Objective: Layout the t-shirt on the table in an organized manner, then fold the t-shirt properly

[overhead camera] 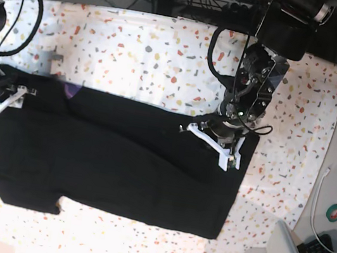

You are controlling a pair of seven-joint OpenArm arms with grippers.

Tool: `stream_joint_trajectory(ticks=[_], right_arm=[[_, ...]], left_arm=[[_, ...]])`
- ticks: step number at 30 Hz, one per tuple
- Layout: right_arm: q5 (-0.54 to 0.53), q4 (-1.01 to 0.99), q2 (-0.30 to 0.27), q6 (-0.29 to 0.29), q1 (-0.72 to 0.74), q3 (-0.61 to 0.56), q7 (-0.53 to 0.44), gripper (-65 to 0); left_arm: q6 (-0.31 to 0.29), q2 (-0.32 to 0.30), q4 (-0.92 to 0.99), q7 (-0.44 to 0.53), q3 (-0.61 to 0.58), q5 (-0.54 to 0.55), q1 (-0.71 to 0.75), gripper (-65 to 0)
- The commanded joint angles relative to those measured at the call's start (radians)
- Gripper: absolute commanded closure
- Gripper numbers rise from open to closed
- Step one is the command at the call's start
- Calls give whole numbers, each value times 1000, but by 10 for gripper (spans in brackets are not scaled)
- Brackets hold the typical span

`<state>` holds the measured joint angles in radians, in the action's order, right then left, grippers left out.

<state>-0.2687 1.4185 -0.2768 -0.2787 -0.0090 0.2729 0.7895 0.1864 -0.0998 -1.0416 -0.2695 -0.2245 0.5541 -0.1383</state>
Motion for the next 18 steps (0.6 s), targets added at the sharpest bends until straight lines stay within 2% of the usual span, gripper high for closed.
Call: stream_joint_trajectory(ticks=[1, 13, 18], right_arm=[[-5, 18, -16, 2, 17, 6, -17, -366], [-4, 15, -22, 2, 17, 7, -18, -366], [-4, 15, -23, 2, 17, 10, -18, -366]], left_arm=[[-8, -4, -4, 23, 4, 1, -22, 0], [-8, -21, 139, 26, 7, 1, -163, 0], [-8, -27, 212, 26, 106, 1, -235, 0]])
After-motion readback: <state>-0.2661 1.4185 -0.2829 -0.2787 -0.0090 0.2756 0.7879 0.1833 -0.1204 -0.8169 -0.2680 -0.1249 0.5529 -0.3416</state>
